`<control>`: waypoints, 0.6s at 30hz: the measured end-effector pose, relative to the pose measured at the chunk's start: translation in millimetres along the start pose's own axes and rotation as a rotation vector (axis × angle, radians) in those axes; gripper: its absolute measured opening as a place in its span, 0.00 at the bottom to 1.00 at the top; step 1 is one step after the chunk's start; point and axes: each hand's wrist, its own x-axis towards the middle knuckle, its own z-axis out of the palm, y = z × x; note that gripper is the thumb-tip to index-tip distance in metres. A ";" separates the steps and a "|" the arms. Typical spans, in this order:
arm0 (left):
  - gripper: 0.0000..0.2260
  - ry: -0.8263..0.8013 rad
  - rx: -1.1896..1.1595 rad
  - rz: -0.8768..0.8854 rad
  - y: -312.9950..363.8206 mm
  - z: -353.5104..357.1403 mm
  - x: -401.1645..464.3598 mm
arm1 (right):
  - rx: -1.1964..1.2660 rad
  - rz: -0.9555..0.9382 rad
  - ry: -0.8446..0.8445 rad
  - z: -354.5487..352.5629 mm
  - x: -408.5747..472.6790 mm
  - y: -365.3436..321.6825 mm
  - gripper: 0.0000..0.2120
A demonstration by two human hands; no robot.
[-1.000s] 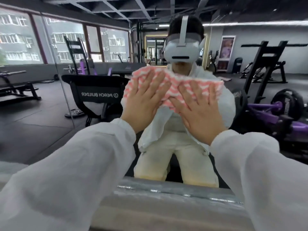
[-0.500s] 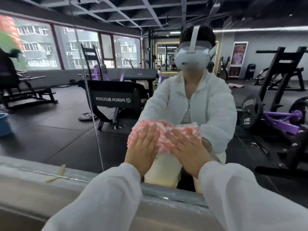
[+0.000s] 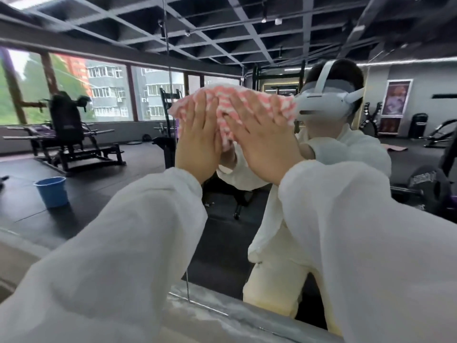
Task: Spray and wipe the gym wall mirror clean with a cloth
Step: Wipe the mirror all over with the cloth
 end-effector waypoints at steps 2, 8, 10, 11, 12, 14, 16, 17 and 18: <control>0.29 0.001 -0.045 -0.009 -0.4 6.9 -22.3 | -0.022 -0.050 0.005 9.6 -8.1 -11.6 0.29; 0.28 -0.008 -0.220 -0.052 -3.4 28.8 -90.8 | 0.020 -0.131 0.010 38.7 -43.4 -50.9 0.28; 0.27 -0.033 -0.228 -0.082 -4.6 41.7 -117.8 | 0.010 -0.171 -0.040 50.2 -58.4 -65.0 0.28; 0.27 -0.070 -0.220 -0.106 -4.3 47.5 -130.3 | 0.008 -0.186 -0.083 53.6 -65.4 -70.0 0.28; 0.27 -0.112 -0.220 -0.133 -4.0 53.5 -142.8 | -0.001 -0.208 -0.125 57.7 -72.7 -75.1 0.28; 0.28 -0.175 -0.247 -0.168 -1.7 62.6 -168.7 | -0.013 -0.241 -0.208 63.1 -89.1 -88.1 0.29; 0.28 -0.207 -0.232 -0.161 3.9 71.5 -197.7 | -0.039 -0.288 -0.292 68.0 -110.1 -103.3 0.31; 0.28 -0.231 -0.252 -0.174 6.9 77.4 -214.9 | -0.045 -0.310 -0.332 72.6 -122.6 -111.8 0.32; 0.29 -0.273 -0.293 -0.209 10.4 81.9 -232.1 | -0.031 -0.313 -0.368 75.0 -134.2 -119.7 0.31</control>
